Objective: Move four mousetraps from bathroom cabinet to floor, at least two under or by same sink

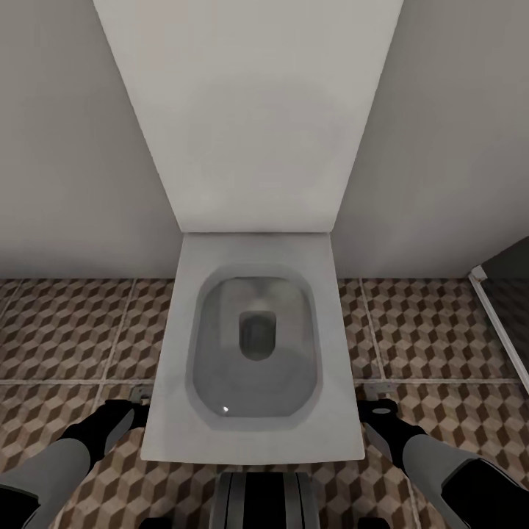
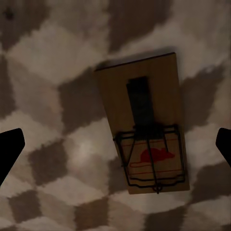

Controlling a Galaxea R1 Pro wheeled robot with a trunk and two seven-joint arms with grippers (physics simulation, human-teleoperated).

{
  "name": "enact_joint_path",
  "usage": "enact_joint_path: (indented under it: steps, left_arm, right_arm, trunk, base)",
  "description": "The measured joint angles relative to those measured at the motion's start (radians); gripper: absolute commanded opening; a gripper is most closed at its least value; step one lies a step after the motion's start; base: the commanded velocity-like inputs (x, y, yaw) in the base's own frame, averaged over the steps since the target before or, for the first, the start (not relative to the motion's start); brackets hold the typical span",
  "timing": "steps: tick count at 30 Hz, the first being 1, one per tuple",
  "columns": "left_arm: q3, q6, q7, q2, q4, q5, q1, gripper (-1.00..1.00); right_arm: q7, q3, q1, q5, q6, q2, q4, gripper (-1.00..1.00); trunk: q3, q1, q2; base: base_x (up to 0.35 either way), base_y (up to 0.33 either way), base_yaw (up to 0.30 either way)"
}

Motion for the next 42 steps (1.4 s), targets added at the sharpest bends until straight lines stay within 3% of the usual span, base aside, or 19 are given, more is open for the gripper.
enact_joint_path:
  steps: [42]
  left_arm:
    - [0.0,0.0,-0.003,0.0,0.0,0.0,0.0,1.0]
  right_arm:
    - [0.0,0.0,0.0,-0.002,0.0,0.0,0.0,1.0]
  trunk:
    - [0.0,0.0,0.0]
  base:
    - [0.0,0.0,0.0]
